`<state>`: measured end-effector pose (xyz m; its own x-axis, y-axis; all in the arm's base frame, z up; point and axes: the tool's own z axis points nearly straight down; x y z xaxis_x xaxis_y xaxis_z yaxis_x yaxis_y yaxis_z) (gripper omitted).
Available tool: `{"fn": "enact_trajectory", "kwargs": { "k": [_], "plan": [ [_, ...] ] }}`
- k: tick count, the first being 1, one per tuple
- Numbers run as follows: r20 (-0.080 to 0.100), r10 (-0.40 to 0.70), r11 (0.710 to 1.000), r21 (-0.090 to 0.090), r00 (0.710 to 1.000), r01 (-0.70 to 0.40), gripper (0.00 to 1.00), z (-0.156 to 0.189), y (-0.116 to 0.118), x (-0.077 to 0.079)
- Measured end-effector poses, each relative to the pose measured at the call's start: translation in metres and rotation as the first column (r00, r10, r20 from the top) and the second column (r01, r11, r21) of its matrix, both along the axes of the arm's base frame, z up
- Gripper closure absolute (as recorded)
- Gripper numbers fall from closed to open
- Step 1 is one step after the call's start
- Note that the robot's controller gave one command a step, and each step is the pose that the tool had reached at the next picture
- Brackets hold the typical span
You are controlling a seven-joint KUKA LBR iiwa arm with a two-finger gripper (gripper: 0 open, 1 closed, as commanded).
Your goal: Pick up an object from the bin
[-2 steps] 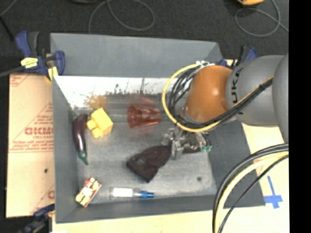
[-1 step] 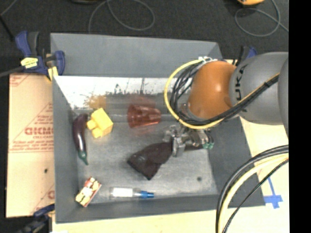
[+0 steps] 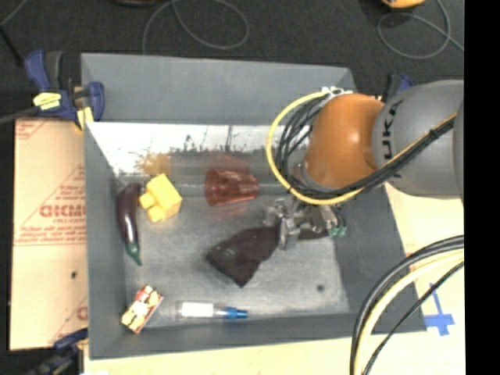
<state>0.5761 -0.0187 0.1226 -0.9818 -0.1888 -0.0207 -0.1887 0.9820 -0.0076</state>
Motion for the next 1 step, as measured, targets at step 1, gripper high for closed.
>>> {"fn": "enact_trajectory", "kwargs": {
  "k": [1],
  "plan": [
    [0.002, 0.000, 1.000, -0.001, 1.000, 0.000, 1.00, 0.0069, -0.0005, 0.0003]
  ]
}}
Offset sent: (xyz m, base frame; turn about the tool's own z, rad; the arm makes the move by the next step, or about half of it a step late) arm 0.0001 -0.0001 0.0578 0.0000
